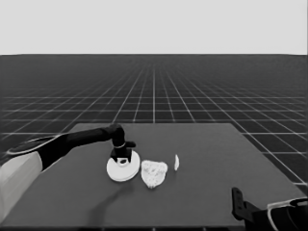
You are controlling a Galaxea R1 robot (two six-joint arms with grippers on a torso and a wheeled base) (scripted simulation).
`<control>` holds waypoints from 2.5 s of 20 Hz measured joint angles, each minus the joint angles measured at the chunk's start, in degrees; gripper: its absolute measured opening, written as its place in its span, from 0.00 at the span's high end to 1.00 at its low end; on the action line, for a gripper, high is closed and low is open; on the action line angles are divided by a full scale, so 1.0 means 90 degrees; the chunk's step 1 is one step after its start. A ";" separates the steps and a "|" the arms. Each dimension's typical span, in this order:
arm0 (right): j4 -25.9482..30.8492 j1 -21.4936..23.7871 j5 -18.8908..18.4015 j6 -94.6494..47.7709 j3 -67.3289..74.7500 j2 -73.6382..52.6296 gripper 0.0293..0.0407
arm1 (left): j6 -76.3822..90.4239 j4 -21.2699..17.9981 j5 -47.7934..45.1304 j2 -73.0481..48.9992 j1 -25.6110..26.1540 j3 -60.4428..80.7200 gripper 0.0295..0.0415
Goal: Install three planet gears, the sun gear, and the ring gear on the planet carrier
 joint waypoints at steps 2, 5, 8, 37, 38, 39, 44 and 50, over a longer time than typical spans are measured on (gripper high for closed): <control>0.0000 0.0000 0.0000 0.0000 0.0000 0.0000 0.19 | 0.0000 0.0000 0.0000 0.0000 0.0000 0.0000 0.56; 0.0000 0.0000 0.0000 0.0000 0.0000 0.0000 0.19 | -0.0344 -0.0728 0.0579 -0.0286 -0.0911 0.0733 0.56; 0.0000 0.0000 0.0000 0.0000 0.0000 0.0000 0.19 | -0.0353 -0.0907 0.0676 -0.0294 -0.1121 0.0759 0.56; 0.0000 0.0000 0.0000 0.0000 0.0000 0.0000 0.19 | -0.1918 -0.0004 0.0634 0.2204 -0.0242 -0.0019 0.56; 0.0000 0.0000 0.0000 0.0000 0.0000 0.0000 0.19 | -0.1865 -0.0003 0.0633 0.2204 -0.0240 -0.0020 0.56; 0.0000 0.0000 0.0000 0.0000 0.0000 0.0000 0.19 | -0.1810 -0.0003 0.0633 0.2202 -0.0240 -0.0020 0.56; 0.0000 0.0000 0.0000 0.0000 0.0000 0.0000 0.19 | -0.1534 -0.0003 0.0631 0.2205 -0.0241 -0.0019 0.56; 0.0000 0.0000 0.0000 0.0000 0.0000 0.0000 0.19 | -0.1201 -0.0006 0.0640 0.2195 -0.0187 -0.0026 0.56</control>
